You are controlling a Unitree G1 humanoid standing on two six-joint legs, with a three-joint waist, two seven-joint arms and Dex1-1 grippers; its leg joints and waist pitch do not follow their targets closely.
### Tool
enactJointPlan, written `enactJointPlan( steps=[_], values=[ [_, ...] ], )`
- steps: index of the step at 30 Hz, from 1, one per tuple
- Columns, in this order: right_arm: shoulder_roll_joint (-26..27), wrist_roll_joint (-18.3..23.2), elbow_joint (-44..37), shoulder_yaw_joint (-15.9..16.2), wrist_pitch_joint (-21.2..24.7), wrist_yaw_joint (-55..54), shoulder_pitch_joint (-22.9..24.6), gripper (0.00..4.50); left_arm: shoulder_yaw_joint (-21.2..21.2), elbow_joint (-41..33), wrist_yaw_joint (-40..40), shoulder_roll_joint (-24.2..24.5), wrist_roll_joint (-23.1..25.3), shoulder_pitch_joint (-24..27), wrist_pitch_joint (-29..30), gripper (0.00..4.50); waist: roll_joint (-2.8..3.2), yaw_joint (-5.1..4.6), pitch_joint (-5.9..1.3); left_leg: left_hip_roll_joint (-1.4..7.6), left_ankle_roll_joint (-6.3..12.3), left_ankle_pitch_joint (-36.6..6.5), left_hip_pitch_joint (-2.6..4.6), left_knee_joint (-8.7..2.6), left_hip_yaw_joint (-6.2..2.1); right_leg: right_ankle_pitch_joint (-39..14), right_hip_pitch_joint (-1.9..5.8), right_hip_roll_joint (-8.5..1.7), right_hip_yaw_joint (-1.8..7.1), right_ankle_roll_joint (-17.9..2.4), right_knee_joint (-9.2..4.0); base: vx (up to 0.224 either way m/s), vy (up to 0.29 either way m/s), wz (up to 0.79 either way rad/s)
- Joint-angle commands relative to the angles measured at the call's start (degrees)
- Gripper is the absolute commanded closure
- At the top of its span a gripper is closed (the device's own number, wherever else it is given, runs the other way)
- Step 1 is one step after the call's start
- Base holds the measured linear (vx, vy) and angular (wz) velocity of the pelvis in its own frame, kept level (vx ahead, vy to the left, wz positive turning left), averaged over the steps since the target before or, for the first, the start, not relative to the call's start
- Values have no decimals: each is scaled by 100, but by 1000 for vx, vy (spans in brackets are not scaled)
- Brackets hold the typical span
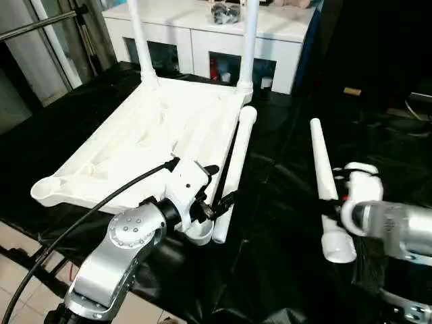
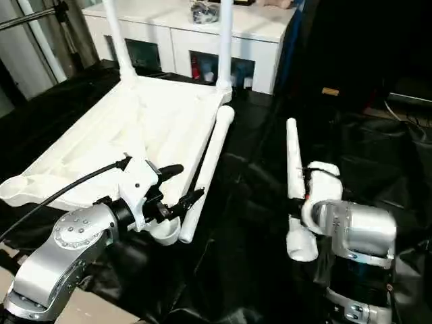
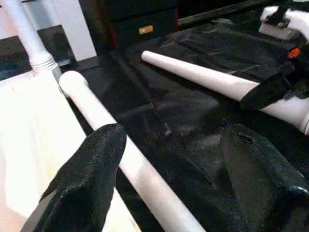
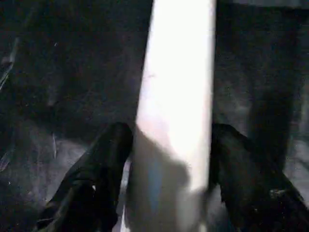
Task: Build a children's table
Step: Pick table leg
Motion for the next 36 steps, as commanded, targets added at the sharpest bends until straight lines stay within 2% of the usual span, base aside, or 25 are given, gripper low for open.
enactJointPlan(
  steps=[1,4,5,8,9,10,11,12,13,15,16,17,21,24,25,26,27,28,29,31,32,33,34,36],
  values=[
    [-69,121,-258,-1,140,66,-72,129,1,42,-26,52,39,-31,-50,91,-44,10,-317,207,-243,-705,52,-403,-90,-889,215,-359,265,-787,-484,0,0,0],
    [-253,243,-436,101,186,213,-39,96,-2,49,-31,54,46,-53,-55,91,-53,17,-312,212,-234,-737,58,-399,-84,-934,217,-367,272,-808,-489,0,0,0],
    [-473,334,-534,151,217,336,-22,90,-7,40,-40,54,44,-73,-52,91,-23,21,-312,217,-248,-784,73,-402,-89,-987,217,-366,264,-806,-502,0,0,0],
    [-623,394,-595,179,240,416,-13,76,-12,33,-46,53,43,-85,-51,91,-46,19,-301,207,-227,-841,64,-397,-89,-1145,224,-371,267,-800,-516,0,0,0],
    [-1362,794,-824,412,271,1019,179,76,-52,25,-152,49,-45,-113,9,91,140,39,-313,211,-256,-905,88,-388,-111,-1163,220,-382,266,-805,-494,0,0,0],
    [-1778,1024,-954,542,302,1356,319,76,-87,5,-283,42,-180,-120,99,91,32,27,-288,240,-238,-1074,101,-389,-107,-1187,247,-361,268,-776,-559,0,0,0],
    [-1864,1061,-979,571,302,1418,353,76,-93,-7,-324,38,-234,-118,135,91,8,64,-281,234,-173,-1073,126,-372,-78,-1187,220,-361,297,-779,-568,0,0,0],
    [-2091,1162,-1006,597,316,1576,427,69,-101,-83,-475,2,-470,-112,289,66,18,63,-290,215,-139,-1005,104,-362,-73,-1181,238,-374,301,-818,-545,0,0,0],
    [-2141,1184,-995,582,325,1609,437,69,-100,-119,-525,-16,-562,-111,346,66,42,55,-295,203,-72,-827,42,-357,-80,-1188,267,-384,290,-859,-537,0,0,0],
    [-2298,1367,-905,533,443,1795,432,69,-202,-217,-711,-7,-726,-141,482,56,68,23,-310,197,-10,-707,26,-337,-87,-1144,256,-376,277,-952,-525,0,0,0],
    [-2373,1485,-888,550,510,1903,440,69,-271,-233,-776,19,-722,-161,497,56,59,2,-313,193,35,-709,17,-327,-88,-1148,269,-370,268,-986,-540,0,0,0],
    [-2373,1485,-888,550,510,1903,440,69,-271,-233,-776,19,-722,-161,497,28,48,-21,-310,197,83,-718,17,-324,-88,-1163,268,-364,270,-1007,-546,0,0,0],
    [-2444,1878,-880,640,796,2155,381,69,-399,-234,-896,29,-773,-201,591,9,60,-48,-311,186,140,-784,28,-309,-81,-1553,256,-357,263,-975,-589,0,0,0],
    [-2275,2129,-598,646,864,2214,77,69,-470,-272,-954,71,-804,-200,686,9,64,-66,-316,194,112,-837,34,-313,-92,-1765,236,-354,249,-936,-596,0,0,0],
    [-2237,2135,-539,645,864,2203,19,69,-476,-280,-950,72,-808,-199,699,9,66,-89,-313,189,92,-843,18,-320,-98,-1798,236,-355,237,-945,-594,0,0,0],
    [-2152,2129,-428,713,864,2155,-98,69,-481,-308,-942,92,-812,-195,729,9,31,-97,-318,196,82,-850,31,-312,-88,-1777,222,-352,245,-944,-596,0,0,0],
    [-2152,2129,-428,713,864,2155,-98,69,-481,-308,-942,92,-812,-195,729,9,42,-108,-316,190,74,-835,20,-318,-96,-1765,231,-355,238,-969,-581,0,0,0],
    [-2106,2122,-303,907,864,2074,-174,69,-478,-345,-940,127,-819,-179,761,9,54,-95,-322,198,65,-819,39,-309,-85,-1749,219,-354,243,-953,-595,0,0,0],
    [-2106,2122,-303,907,864,2074,-174,69,-478,-345,-940,127,-819,-179,761,9,36,-99,-329,193,63,-737,26,-312,-90,-1635,235,-353,243,-988,-572,0,0,0],
    [-2105,2050,-222,1089,864,1985,-192,69,-470,-374,-939,153,-821,-159,780,9,50,-88,-335,200,59,-686,26,-308,-89,-1505,235,-357,243,-1016,-565,0,0,0],
    [-2099,2011,-155,1161,864,1939,-201,69,-466,-388,-932,161,-821,-150,789,9,2,-78,-342,200,67,-610,9,-312,-90,-1400,256,-358,244,-1028,-536,0,0,0],
    [-2098,1966,-77,1233,864,1894,-211,69,-468,-404,-918,163,-817,-145,803,9,17,-74,-340,201,75,-604,19,-311,-82,-1372,244,-357,245,-1040,-545,0,0,0],
    [-2087,1845,98,1360,864,1754,-240,69,-474,-432,-902,160,-811,-133,826,9,-11,-74,-346,201,72,-531,10,-304,-80,-1289,253,-360,246,-1069,-524,0,0,0],
    [-2072,1741,275,1494,864,1573,-279,69,-472,-419,-913,164,-795,-113,816,9,-5,-72,-339,203,54,-524,15,-307,-73,-1253,240,-357,246,-1093,-530,0,0,0]
  ],
)
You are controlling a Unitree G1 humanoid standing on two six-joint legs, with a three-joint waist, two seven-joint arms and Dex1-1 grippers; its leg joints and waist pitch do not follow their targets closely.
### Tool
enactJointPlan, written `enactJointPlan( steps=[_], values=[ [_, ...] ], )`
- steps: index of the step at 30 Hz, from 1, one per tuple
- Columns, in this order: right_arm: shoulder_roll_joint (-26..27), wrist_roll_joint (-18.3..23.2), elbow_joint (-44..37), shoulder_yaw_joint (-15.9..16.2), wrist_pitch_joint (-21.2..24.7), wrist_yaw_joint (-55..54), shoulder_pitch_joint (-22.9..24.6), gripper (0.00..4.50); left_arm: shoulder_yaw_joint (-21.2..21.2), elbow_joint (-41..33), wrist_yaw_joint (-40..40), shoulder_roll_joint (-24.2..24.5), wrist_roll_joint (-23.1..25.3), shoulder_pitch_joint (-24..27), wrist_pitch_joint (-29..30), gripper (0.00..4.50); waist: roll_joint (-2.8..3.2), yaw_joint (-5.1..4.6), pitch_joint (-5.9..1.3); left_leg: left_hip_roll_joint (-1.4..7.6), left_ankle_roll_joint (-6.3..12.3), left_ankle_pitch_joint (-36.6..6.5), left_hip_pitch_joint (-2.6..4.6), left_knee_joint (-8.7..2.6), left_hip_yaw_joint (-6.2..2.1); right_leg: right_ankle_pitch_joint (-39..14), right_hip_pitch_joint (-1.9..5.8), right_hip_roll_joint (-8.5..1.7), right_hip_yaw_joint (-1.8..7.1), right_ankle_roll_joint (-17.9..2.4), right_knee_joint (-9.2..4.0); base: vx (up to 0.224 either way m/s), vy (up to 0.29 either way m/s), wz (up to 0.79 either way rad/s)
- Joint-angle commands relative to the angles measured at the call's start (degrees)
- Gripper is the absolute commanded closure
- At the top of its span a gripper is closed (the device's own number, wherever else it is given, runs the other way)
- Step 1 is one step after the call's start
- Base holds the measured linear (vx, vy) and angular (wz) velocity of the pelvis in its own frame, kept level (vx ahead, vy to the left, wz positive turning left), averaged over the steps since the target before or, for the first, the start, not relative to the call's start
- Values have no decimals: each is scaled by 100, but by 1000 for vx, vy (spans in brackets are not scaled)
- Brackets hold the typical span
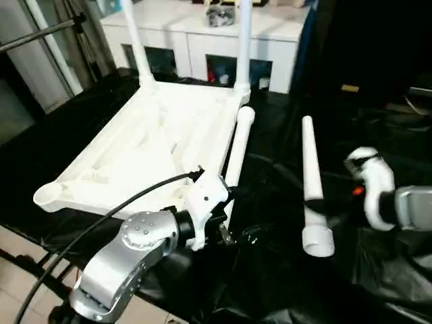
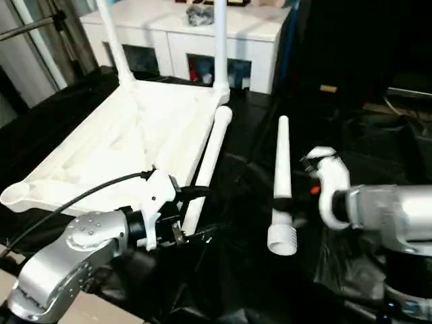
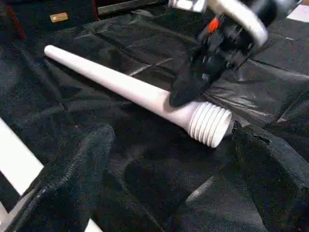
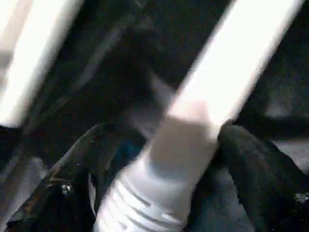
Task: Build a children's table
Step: Pick table leg
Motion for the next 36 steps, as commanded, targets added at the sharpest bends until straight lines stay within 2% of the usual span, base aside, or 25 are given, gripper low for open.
enactJointPlan(
  steps=[1,2,4,6,9,12,14,18,19,20,21,22,27,28,30,36],
  values=[
    [17,-127,136,131,39,-206,-90,69,-1,-92,5,49,-21,49,64,9,-170,23,-312,201,25,-527,28,-324,-68,-1232,234,-360,242,-1098,-509,0,0,0],
    [-7,-167,175,189,39,-269,-100,69,6,-46,-11,62,-8,60,21,9,-207,22,-312,201,42,-515,23,-324,-60,-1175,242,-356,246,-1089,-507,0,0,0],
    [-100,-152,156,205,39,-277,-98,69,17,-10,-19,83,1,67,-16,9,-187,29,-301,205,46,-560,28,-330,-64,-1246,235,-363,247,-1072,-508,0,0,0],
    [-286,-68,62,152,39,-226,-63,69,31,-28,-16,110,-2,84,-25,9,-214,37,-297,209,49,-603,35,-331,-59,-1346,241,-368,253,-1030,-518,0,0,0],
    [-537,43,-28,131,39,-159,-11,69,32,-56,-9,129,-13,106,-27,9,-198,61,-288,211,50,-619,36,-327,-57,-1422,234,-365,261,-957,-529,0,0,0],
    [-893,144,-115,143,39,-70,144,69,0,-68,-6,123,5,116,-51,9,-207,77,-280,214,59,-669,41,-328,-57,-1477,232,-363,260,-947,-546,0,0,0],
    [-1042,142,-107,99,39,-47,222,69,-17,-58,-21,122,12,106,-81,9,-165,90,-288,212,67,-655,40,-319,-61,-1428,234,-361,260,-965,-542,0,0,0],
    [-1109,149,-50,67,39,-57,255,69,-60,-37,-44,122,20,90,-125,9,-205,73,-294,205,102,-633,24,-315,-63,-1327,248,-356,253,-1021,-536,0,0,0],
    [-1083,169,-30,70,39,-70,257,69,-68,-28,-57,124,16,78,-131,9,-202,66,-290,206,111,-651,28,-316,-63,-1362,243,-354,251,-1029,-536,0,0,0],
    [-1083,169,-30,70,39,-70,257,69,-68,-28,-57,124,16,78,-131,9,-129,56,-292,200,99,-691,36,-303,-60,-1384,232,-349,248,-1035,-560,0,0,0],
    [-1083,169,-30,70,39,-70,257,69,-68,-28,-57,124,16,78,-131,9,-129,56,-292,200,99,-691,36,-303,-60,-1384,232,-349,248,-1035,-560,0,0,0],
    [-1029,202,-11,125,39,-89,299,69,-77,-15,-75,129,16,61,-140,9,-153,59,-292,199,104,-722,33,-310,-68,-1436,242,-348,248,-1040,-553,0,0,0],
    [-997,222,152,267,-1,-41,484,69,-74,-31,-70,147,21,45,-121,9,-159,70,-298,208,99,-728,34,-312,-71,-1484,241,-354,241,-1036,-556,0,0,0],
    [-999,218,184,279,-29,-38,501,98,-74,-42,-64,151,21,49,-117,0,-155,72,-307,208,101,-699,35,-305,-71,-1407,239,-350,242,-1052,-545,0,0,0],
    [-1009,194,288,326,-119,-41,543,108,-71,-67,-44,160,18,62,-103,0,-183,73,-303,209,116,-669,25,-309,-68,-1332,243,-349,241,-1076,-540,0,0,0],
    [-942,164,535,378,-285,-107,567,163,-52,-76,-9,156,36,53,-89,0,-185,70,-293,205,116,-738,31,-307,-63,-1572,233,-362,238,-1024,-559,0,0,0]
  ],
)
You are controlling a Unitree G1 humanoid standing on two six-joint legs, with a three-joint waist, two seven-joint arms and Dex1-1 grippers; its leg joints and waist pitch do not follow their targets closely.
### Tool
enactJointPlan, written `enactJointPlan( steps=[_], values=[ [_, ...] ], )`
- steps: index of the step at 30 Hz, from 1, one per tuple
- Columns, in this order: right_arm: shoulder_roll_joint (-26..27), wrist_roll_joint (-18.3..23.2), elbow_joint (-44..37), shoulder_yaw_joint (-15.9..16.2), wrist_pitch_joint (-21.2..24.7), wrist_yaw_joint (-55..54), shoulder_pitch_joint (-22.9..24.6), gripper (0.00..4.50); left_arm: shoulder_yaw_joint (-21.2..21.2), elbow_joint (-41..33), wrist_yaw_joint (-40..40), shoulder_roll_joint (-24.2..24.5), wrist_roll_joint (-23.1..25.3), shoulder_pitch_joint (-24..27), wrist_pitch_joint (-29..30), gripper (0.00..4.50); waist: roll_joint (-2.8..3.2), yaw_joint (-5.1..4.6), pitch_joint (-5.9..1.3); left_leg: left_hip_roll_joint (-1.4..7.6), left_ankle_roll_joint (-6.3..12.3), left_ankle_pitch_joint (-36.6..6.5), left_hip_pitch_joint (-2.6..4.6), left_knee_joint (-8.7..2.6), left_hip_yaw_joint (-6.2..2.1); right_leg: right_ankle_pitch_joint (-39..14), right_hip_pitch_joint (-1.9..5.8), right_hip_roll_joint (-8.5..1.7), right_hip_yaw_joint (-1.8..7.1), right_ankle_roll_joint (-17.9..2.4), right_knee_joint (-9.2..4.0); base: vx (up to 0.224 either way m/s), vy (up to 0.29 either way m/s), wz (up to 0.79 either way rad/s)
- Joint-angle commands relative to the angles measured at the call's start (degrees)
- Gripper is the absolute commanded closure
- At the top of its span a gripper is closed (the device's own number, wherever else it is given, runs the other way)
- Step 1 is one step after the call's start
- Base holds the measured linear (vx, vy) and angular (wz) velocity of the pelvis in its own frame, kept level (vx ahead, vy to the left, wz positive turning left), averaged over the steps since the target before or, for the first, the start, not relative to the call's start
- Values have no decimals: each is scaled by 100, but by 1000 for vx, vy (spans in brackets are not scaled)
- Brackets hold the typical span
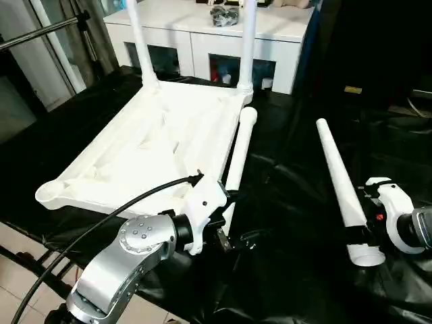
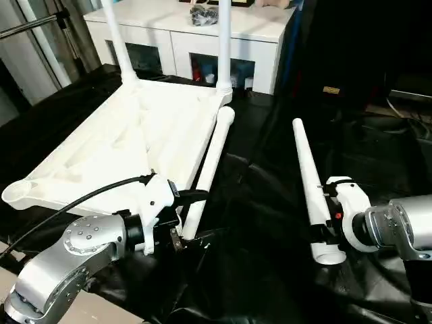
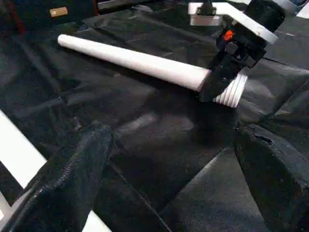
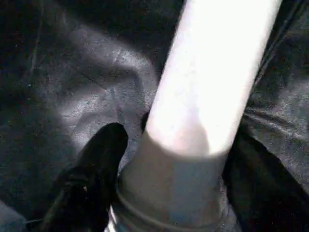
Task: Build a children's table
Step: Pick table leg
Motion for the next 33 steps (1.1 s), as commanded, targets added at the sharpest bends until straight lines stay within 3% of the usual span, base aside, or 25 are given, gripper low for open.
enactJointPlan(
  steps=[1,7,8,9,11,12,13,15,17,18,19,20,21,24,28,33],
  values=[
    [82,-16,86,58,-42,-63,32,172,12,-79,15,62,47,-75,-27,0,-167,7,-283,202,106,-764,29,-315,-65,-1612,226,-357,236,-1005,-568,0,0,0],
    [166,125,-34,-225,-59,-1,-81,219,195,-27,45,84,-14,-140,5,0,-188,12,-290,195,111,-737,23,-315,-66,-1545,229,-353,235,-989,-556,0,0,0],
    [242,224,-136,-394,-84,52,-32,234,365,89,94,31,-82,-175,-20,0,-244,16,-291,199,133,-693,15,-320,-62,-1499,235,-353,233,-991,-555,0,0,0],
    [262,244,-154,-428,-93,59,-23,234,401,115,105,18,-97,-183,-25,0,-224,28,-287,192,137,-683,15,-316,-57,-1505,229,-358,241,-992,-546,0,0,0],
    [474,492,-352,-825,-213,216,58,244,618,208,227,-119,-207,-268,-19,0,-217,52,-302,195,151,-606,23,-308,-54,-1390,226,-358,237,-1019,-531,0,0,0],
    [474,492,-352,-825,-213,216,58,250,618,208,227,-119,-207,-268,-19,0,-215,56,-304,200,165,-586,19,-308,-54,-1327,228,-357,241,-1022,-528,0,0,0],
    [567,575,-410,-967,-257,261,77,250,704,256,280,-175,-245,-313,-11,0,-245,59,-304,206,182,-537,7,-320,-66,-1220,243,-355,227,-1037,-510,0,0,0],
    [767,711,-497,-1230,-369,312,122,255,842,320,378,-266,-303,-401,16,0,-238,77,-311,208,212,-487,11,-313,-57,-1102,235,-369,235,-1080,-498,0,0,0],
    [968,794,-531,-1448,-584,308,184,256,912,362,430,-314,-325,-466,17,0,-227,101,-315,213,206,-447,15,-315,-58,-1031,228,-377,233,-1111,-488,0,0,0],
    [1398,966,-597,-1834,-1084,260,221,257,1056,496,545,-436,-363,-632,-17,0,-224,106,-309,211,198,-473,7,-320,-58,-1055,227,-384,229,-1112,-488,0,0,0],
    [1592,1043,-633,-1977,-1307,238,217,257,1170,606,636,-545,-410,-743,-26,0,-206,114,-316,203,183,-546,11,-312,-47,-1124,205,-395,227,-1118,-495,0,0,0],
    [1742,1140,-697,-2068,-1515,269,225,257,1291,721,764,-684,-481,-871,29,0,-226,108,-319,212,162,-539,9,-328,-58,-1089,222,-385,214,-1110,-490,0,0,0],
    [1860,1238,-775,-2101,-1698,329,227,257,1401,844,863,-812,-567,-1000,80,0,-207,124,-325,209,163,-532,18,-319,-53,-1030,215,-388,218,-1130,-487,0,0,0],
    [2211,1519,-1074,-2112,-2181,567,254,257,1749,1176,1043,-1237,-1055,-1349,341,0,-231,148,-306,208,174,-554,7,-331,-53,-981,232,-394,220,-1141,-480,0,0,0],
    [2620,1792,-1464,-1823,-2325,810,241,257,2512,1789,1525,-2005,-2203,-1992,784,0,-186,247,-331,191,209,-426,3,-308,-64,-915,231,-399,213,-1163,-480,0,0,0],
    [2856,1870,-1663,-1433,-2661,854,285,257,2907,2293,1616,-2334,-2711,-2522,1147,0,-193,288,-333,184,172,-414,-1,-318,-74,-948,238,-394,207,-1041,-495,0,0,0]
  ],
)
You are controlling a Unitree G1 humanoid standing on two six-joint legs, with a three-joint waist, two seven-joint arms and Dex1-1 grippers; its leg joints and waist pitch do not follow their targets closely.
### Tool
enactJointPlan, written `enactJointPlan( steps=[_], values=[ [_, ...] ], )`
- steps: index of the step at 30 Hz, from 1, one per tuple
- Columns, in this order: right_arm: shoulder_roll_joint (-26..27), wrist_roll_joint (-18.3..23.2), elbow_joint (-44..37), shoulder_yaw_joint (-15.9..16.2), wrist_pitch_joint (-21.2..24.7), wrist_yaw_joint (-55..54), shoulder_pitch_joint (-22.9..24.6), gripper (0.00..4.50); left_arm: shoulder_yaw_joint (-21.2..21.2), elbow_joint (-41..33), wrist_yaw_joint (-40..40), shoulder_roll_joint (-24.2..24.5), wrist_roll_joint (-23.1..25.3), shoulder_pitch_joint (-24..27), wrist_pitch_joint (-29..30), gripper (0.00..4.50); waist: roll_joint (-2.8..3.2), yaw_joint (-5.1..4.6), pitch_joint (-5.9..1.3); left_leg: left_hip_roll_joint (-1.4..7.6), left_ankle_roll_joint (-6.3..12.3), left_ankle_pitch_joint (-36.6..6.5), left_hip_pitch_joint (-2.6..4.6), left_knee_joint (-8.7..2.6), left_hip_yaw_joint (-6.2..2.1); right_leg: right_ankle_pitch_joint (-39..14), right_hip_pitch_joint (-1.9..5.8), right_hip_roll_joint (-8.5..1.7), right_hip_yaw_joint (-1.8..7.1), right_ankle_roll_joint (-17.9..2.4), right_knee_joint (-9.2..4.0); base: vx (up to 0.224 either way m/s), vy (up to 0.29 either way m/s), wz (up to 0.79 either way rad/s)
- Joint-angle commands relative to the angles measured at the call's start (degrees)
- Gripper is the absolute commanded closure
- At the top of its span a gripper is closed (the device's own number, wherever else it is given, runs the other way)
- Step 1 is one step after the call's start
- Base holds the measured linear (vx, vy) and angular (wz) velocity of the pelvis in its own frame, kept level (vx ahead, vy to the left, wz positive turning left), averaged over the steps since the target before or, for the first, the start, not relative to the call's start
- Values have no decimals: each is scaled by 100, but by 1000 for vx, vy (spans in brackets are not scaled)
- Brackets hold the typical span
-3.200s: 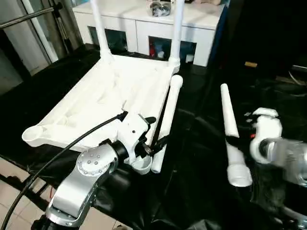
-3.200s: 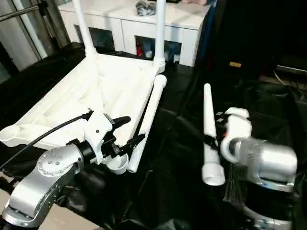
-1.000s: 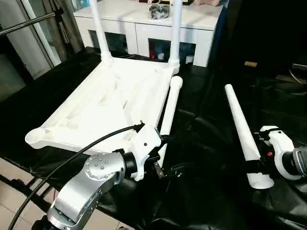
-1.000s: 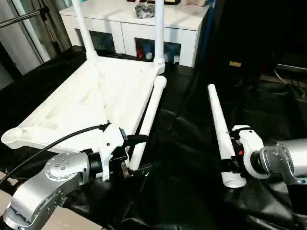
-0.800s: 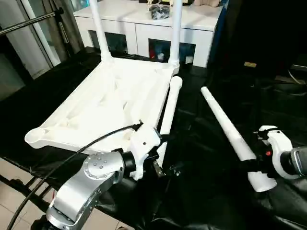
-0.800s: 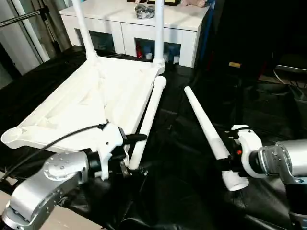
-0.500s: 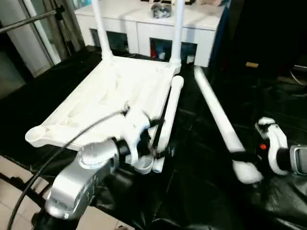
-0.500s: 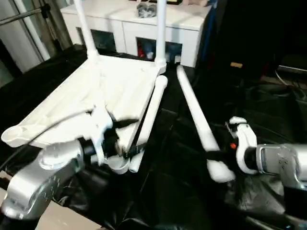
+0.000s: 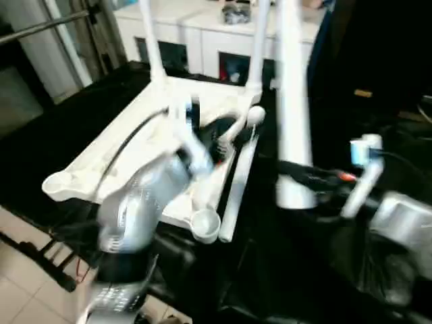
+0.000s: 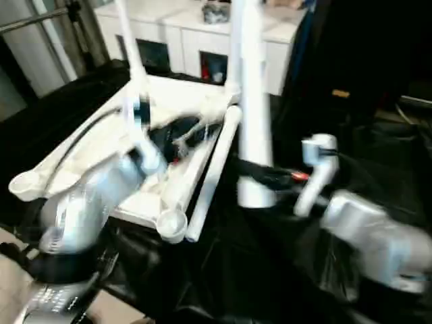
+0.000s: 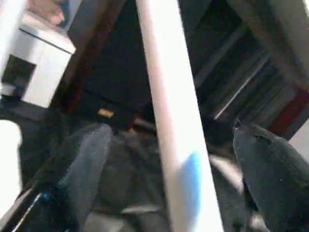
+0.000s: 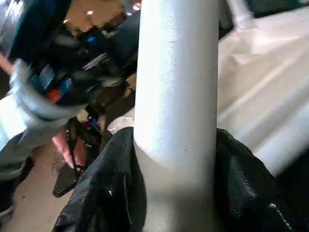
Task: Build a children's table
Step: Pick table leg
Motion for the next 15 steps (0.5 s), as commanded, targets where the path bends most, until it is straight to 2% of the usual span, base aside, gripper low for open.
enactJointPlan(
  steps=[1,2,5,6,7,10,11,13,14,15],
  values=[
    [2,52,-178,255,-250,-35,-38,257,94,126,-22,-65,-269,-162,209,0,-105,43,-366,191,132,-378,17,-329,-84,-895,265,-395,217,-1013,-487,0,0,0],
    [-5,-37,-192,363,-317,-59,-49,257,64,123,-55,-77,-303,-209,269,0,-69,49,-368,198,106,-391,25,-328,-87,-856,252,-393,219,-1006,-480,0,0,0],
    [-7,-151,-228,508,-416,-85,-72,257,-8,124,-83,-76,-310,-263,345,0,-86,66,-365,200,100,-395,21,-336,-83,-796,259,-397,223,-978,-489,0,0,0],
    [-2,-167,-226,522,-428,-103,-84,257,-19,133,-71,-75,-315,-272,355,0,-60,78,-368,204,83,-402,26,-335,-87,-806,256,-401,223,-969,-483,0,0,0],
    [8,-195,-213,535,-449,-142,-106,257,-48,139,-55,-63,-302,-276,364,0,-78,80,-364,202,74,-421,23,-340,-86,-824,261,-397,225,-939,-493,0,0,0],
    [28,-247,-187,577,-552,-226,-138,257,-46,168,32,-41,-302,-305,405,0,-79,95,-355,202,36,-507,26,-352,-86,-944,256,-396,226,-889,-508,0,0,0],
    [48,-271,-164,602,-664,-312,-159,257,-36,208,138,-12,-244,-336,412,0,-56,90,-352,210,3,-550,28,-359,-92,-986,249,-395,225,-867,-511,0,0,0],
    [68,-292,-145,603,-763,-425,-180,257,-18,262,253,4,-184,-375,404,0,-72,88,-351,199,-22,-610,36,-365,-93,-1085,253,-395,224,-813,-523,0,0,0],
    [74,-298,-142,601,-782,-452,-185,257,-13,275,277,5,-173,-383,402,27,-66,81,-347,206,-36,-621,34,-376,-100,-1117,253,-393,221,-788,-522,0,0,0],
    [79,-321,-139,608,-804,-514,-199,257,1,303,303,9,-160,-408,398,34,-80,77,-346,204,-38,-623,33,-375,-97,-1121,252,-390,222,-779,-529,0,0,0]
  ],
)
